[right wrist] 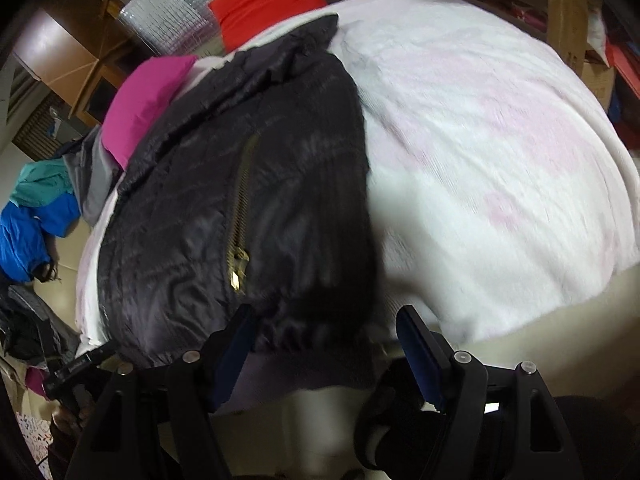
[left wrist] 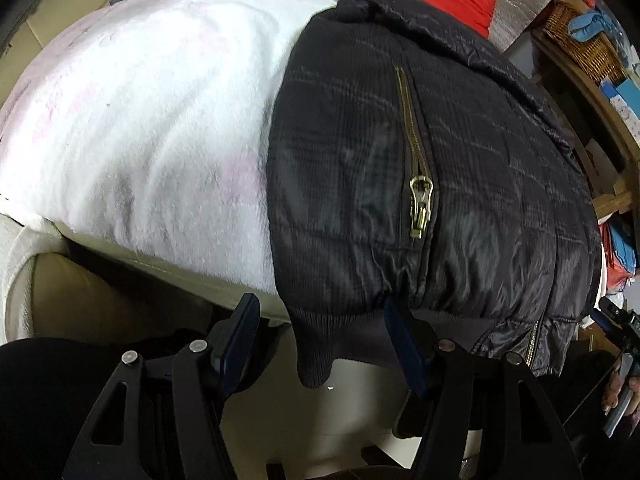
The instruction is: Fold large clothes
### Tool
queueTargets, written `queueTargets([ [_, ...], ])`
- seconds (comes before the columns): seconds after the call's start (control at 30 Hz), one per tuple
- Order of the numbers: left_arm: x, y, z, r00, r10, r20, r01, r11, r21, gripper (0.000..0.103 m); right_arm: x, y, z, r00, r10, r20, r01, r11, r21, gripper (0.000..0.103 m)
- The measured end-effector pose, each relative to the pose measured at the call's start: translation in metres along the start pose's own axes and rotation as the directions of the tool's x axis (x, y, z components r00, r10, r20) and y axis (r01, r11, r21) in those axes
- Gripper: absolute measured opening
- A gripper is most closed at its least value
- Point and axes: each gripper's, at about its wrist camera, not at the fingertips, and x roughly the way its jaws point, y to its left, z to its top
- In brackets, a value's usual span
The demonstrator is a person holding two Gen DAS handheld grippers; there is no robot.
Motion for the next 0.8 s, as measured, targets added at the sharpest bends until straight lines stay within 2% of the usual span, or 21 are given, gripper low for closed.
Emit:
queueTargets([
  [0.07, 0.001, -0.001, -0.001, 1.0, -0.011, 0.001, 0.011, 1.0, 0.021, 0.065, 0.006, -0.002, -0.001, 1.0, -0.007, -0.022, 0.007, 1.0, 0.002, 0.075],
  [0.2, 0.003, -0.001, -0.005, 1.0, -0.023, 0.009, 0.022, 0.999, 0.045, 0.058, 0.024, -0.001, -0.005, 0.998, 0.017, -0.056, -0.016, 1.0, 0.011, 0.075],
  [0.33, 0.002, 0.003, -0.004, 0.999, -0.039, 0.01, 0.039, 0.999, 0.035, 0.057, 0.035, 0.01, -0.007, 0.999, 0.018, -0.04, -0.018, 1.0, -0.009, 0.075],
  [0.4, 0.003, 0.006, -0.005, 0.999, -0.043, 0.007, 0.043, 0.999, 0.032, 0.058, 0.037, 0.024, -0.009, 1.0, -0.004, -0.022, 0.003, 0.998, -0.069, 0.075],
  [0.43, 0.004, 0.007, -0.002, 0.999, -0.047, 0.002, 0.047, 0.999, 0.028, 0.059, 0.036, 0.028, -0.01, 1.0, -0.011, -0.018, 0.009, 0.995, -0.098, 0.072],
  [0.5, 0.012, 0.011, 0.003, 0.999, -0.042, -0.026, 0.042, 0.999, 0.013, 0.069, 0.032, 0.035, -0.012, 1.0, 0.007, -0.014, -0.009, 0.992, -0.127, 0.061],
  [0.53, 0.015, 0.012, 0.003, 0.999, -0.03, -0.037, 0.031, 0.999, 0.01, 0.07, 0.028, 0.037, -0.014, 0.999, 0.032, -0.01, -0.033, 0.988, -0.149, 0.056],
  [0.6, 0.018, 0.013, 0.003, 0.998, -0.035, -0.047, 0.036, 0.999, 0.013, 0.07, 0.026, 0.04, -0.015, 0.999, 0.035, -0.014, -0.037, 0.983, -0.178, 0.056],
  [0.67, 0.018, 0.012, 0.003, 0.998, -0.04, -0.04, 0.041, 0.999, 0.022, 0.067, 0.032, 0.034, -0.012, 0.999, 0.018, -0.028, -0.022, 0.987, -0.158, 0.056],
  [0.73, 0.018, 0.011, 0.003, 0.997, -0.061, -0.039, 0.062, 0.998, 0.029, 0.056, 0.039, 0.028, -0.009, 0.999, 0.009, -0.043, -0.014, 0.993, -0.119, 0.066],
  [0.8, 0.017, 0.004, 0.002, 0.998, -0.057, -0.03, 0.058, 0.998, 0.037, 0.049, 0.047, 0.028, -0.005, 0.998, 0.01, -0.057, -0.016, 0.993, -0.119, 0.07],
])
